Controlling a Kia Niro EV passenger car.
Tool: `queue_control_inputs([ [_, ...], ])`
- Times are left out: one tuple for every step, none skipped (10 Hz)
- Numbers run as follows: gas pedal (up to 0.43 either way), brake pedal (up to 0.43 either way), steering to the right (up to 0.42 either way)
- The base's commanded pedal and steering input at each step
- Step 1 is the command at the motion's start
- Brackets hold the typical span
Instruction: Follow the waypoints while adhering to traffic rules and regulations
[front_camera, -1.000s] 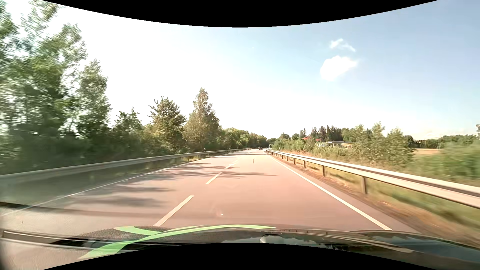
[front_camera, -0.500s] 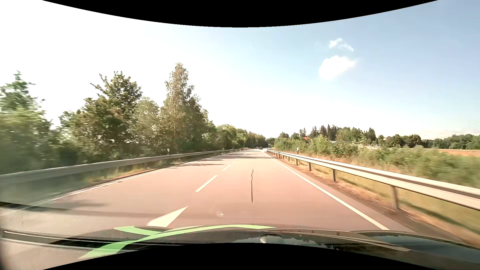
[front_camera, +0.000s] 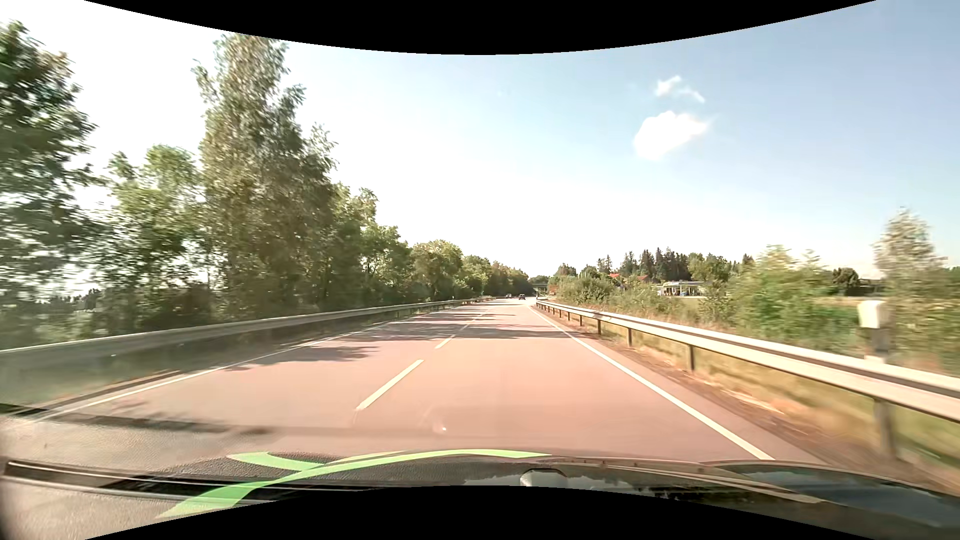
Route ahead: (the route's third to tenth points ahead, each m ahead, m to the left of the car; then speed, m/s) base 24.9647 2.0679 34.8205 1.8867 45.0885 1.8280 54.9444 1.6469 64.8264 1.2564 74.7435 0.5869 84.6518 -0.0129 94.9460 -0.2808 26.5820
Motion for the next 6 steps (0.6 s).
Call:
queue_control_inputs([
  [0.138, 0.0, 0.003],
  [0.15, 0.0, 0.003],
  [0.15, 0.0, 0.003],
  [0.15, 0.0, 0.003],
  [0.157, 0.0, 0.003],
  [0.157, 0.0, 0.003],
])
